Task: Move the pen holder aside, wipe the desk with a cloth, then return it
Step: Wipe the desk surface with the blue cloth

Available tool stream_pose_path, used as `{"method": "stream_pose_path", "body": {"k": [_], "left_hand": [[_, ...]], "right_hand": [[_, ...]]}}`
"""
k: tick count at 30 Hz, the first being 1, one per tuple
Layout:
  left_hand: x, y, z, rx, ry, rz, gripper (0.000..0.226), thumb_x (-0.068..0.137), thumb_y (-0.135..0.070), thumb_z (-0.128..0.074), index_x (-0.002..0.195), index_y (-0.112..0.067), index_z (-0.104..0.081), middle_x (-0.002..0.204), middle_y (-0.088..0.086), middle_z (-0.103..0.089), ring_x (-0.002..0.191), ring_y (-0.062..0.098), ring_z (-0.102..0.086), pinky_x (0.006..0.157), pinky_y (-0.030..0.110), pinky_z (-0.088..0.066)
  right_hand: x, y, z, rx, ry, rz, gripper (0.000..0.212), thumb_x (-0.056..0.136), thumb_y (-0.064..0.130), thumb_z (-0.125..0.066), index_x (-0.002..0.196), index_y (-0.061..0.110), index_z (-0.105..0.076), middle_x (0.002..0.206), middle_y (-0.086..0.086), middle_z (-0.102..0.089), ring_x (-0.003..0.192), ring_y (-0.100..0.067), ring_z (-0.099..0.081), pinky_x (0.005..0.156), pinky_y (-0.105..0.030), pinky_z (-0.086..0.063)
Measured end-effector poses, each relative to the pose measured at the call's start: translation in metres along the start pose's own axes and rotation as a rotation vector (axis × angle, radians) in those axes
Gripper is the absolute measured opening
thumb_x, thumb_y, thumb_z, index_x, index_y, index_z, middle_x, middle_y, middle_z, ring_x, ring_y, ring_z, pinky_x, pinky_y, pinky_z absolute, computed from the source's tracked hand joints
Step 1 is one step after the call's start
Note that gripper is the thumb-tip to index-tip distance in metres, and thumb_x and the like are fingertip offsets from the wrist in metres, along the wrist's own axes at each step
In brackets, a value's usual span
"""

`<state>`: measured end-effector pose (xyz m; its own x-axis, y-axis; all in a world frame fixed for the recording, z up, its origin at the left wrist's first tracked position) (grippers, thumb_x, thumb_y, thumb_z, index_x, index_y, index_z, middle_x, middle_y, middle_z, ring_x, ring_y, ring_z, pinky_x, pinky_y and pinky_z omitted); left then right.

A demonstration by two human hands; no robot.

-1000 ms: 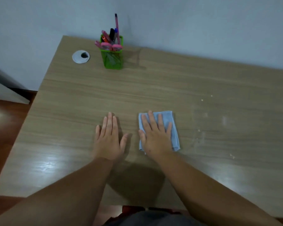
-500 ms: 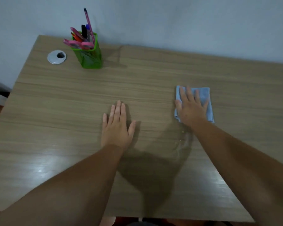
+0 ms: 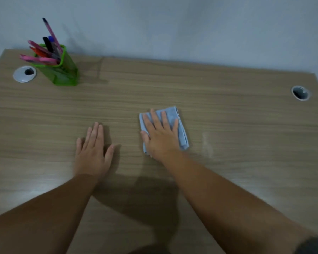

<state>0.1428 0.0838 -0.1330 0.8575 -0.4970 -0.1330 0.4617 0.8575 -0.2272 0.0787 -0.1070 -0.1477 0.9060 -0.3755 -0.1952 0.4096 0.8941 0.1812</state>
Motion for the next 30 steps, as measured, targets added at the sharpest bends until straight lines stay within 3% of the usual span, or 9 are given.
{"method": "stream_pose_path", "body": {"k": [6, 11, 13, 17, 23, 26, 30], "left_hand": [[0.005, -0.033, -0.004, -0.014, -0.027, 0.077, 0.07, 0.096, -0.047, -0.029, 0.15, -0.01, -0.008, 0.161, 0.006, -0.005, 0.148, 0.022, -0.003, 0.119, 0.048, -0.006], [0.005, -0.03, -0.007, 0.013, -0.036, 0.087, 0.067, 0.096, -0.044, -0.031, 0.15, -0.011, -0.01, 0.161, 0.004, -0.006, 0.148, 0.021, -0.004, 0.119, 0.048, -0.007], [0.006, -0.03, -0.007, 0.009, -0.043, 0.085, 0.067, 0.096, -0.044, -0.032, 0.15, -0.01, -0.012, 0.16, 0.005, -0.008, 0.148, 0.022, -0.006, 0.119, 0.049, -0.008], [0.005, -0.03, -0.007, -0.001, -0.046, 0.083, 0.071, 0.091, -0.05, -0.024, 0.149, -0.01, -0.015, 0.16, 0.006, -0.01, 0.148, 0.024, -0.008, 0.119, 0.049, -0.009], [0.007, -0.028, -0.009, 0.027, -0.069, 0.071, 0.07, 0.092, -0.049, -0.024, 0.149, -0.01, -0.015, 0.16, 0.006, -0.011, 0.147, 0.024, -0.01, 0.118, 0.05, -0.011], [0.009, -0.027, -0.011, 0.04, -0.074, 0.062, 0.073, 0.09, -0.055, -0.018, 0.149, -0.011, -0.014, 0.16, 0.005, -0.011, 0.147, 0.023, -0.009, 0.118, 0.049, -0.01], [0.009, -0.024, -0.013, 0.028, -0.096, 0.066, 0.071, 0.091, -0.054, -0.02, 0.149, -0.011, -0.015, 0.16, 0.005, -0.013, 0.147, 0.023, -0.011, 0.117, 0.049, -0.012]], "right_hand": [[0.059, -0.132, 0.039, -0.01, -0.038, -0.187, 0.057, 0.094, 0.049, -0.018, 0.148, 0.034, -0.007, 0.16, 0.008, -0.007, 0.146, -0.028, 0.0, 0.109, -0.064, 0.006], [-0.009, -0.224, 0.041, -0.031, -0.018, -0.28, 0.059, 0.093, 0.052, -0.012, 0.148, 0.034, -0.004, 0.16, 0.009, -0.004, 0.146, -0.028, -0.001, 0.112, -0.065, -0.005], [-0.051, -0.219, 0.032, -0.03, 0.001, -0.277, 0.06, 0.092, 0.052, -0.01, 0.149, 0.034, -0.001, 0.16, 0.008, -0.001, 0.146, -0.028, 0.0, 0.113, -0.062, -0.006], [-0.108, -0.156, 0.014, -0.038, 0.0, -0.203, 0.06, 0.094, 0.049, -0.024, 0.15, 0.031, -0.009, 0.16, 0.004, -0.007, 0.146, -0.03, -0.005, 0.111, -0.062, -0.008], [-0.055, -0.082, 0.008, 0.012, 0.011, -0.06, 0.058, 0.095, 0.049, -0.016, 0.149, 0.032, -0.005, 0.16, 0.007, -0.002, 0.147, -0.025, 0.001, 0.112, -0.058, 0.004], [-0.017, -0.099, 0.018, 0.0, 0.023, -0.038, 0.055, 0.096, 0.046, -0.017, 0.148, 0.035, -0.004, 0.16, 0.01, -0.003, 0.147, -0.025, 0.001, 0.112, -0.059, 0.003], [0.002, -0.168, 0.032, 0.007, 0.016, -0.175, 0.054, 0.097, 0.046, -0.017, 0.149, 0.036, -0.005, 0.16, 0.012, 0.0, 0.147, -0.025, 0.003, 0.112, -0.061, 0.0]]}}
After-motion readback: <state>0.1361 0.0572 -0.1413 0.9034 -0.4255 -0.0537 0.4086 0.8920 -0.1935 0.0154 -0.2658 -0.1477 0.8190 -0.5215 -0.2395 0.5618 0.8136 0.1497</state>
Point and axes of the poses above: each hand's wrist, its own x-axis towards the middle knuckle, its own z-axis out of the back of the hand, y = z × x, the point moved 9 cm from there along x, towards the middle knuckle
